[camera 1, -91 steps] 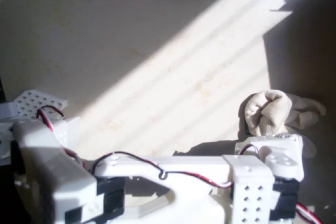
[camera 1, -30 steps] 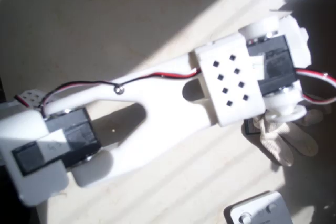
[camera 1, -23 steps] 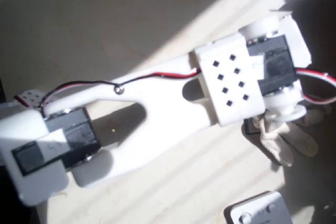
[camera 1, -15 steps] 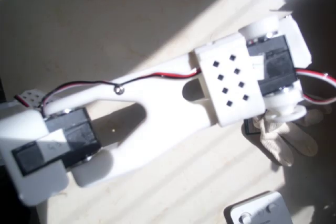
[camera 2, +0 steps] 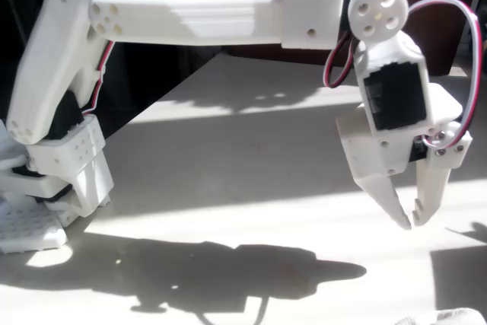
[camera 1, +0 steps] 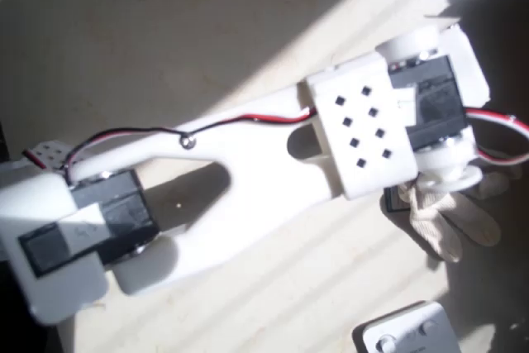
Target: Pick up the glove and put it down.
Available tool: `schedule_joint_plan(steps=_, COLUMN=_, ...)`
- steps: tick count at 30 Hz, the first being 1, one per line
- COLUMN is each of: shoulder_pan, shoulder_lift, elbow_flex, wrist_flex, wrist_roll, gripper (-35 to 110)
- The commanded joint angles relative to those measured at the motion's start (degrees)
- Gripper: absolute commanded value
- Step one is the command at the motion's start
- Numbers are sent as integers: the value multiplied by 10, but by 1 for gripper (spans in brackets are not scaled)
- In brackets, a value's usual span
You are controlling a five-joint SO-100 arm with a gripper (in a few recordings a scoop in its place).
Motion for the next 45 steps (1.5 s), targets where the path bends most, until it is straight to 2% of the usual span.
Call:
schedule_joint_plan(steps=1, shoulder_pan=-1, shoulder_lift=4, elbow_flex=-8, wrist_flex=-4, wrist_roll=-3, gripper=1)
schedule_joint_plan(steps=20, shoulder_pan=-1, shoulder_lift=208, elbow_flex=26, wrist_flex=2, wrist_roll=-4, gripper=1)
schedule_joint_plan(steps=35, shoulder_pan=1, shoulder_lift=513, elbow_flex=323, wrist_flex=2, wrist_roll=-4, gripper=1)
schedule_joint_plan(steps=45, shoulder_pan=49, shoulder_lift=719, elbow_flex=513, wrist_flex=3, wrist_roll=-4, gripper=1)
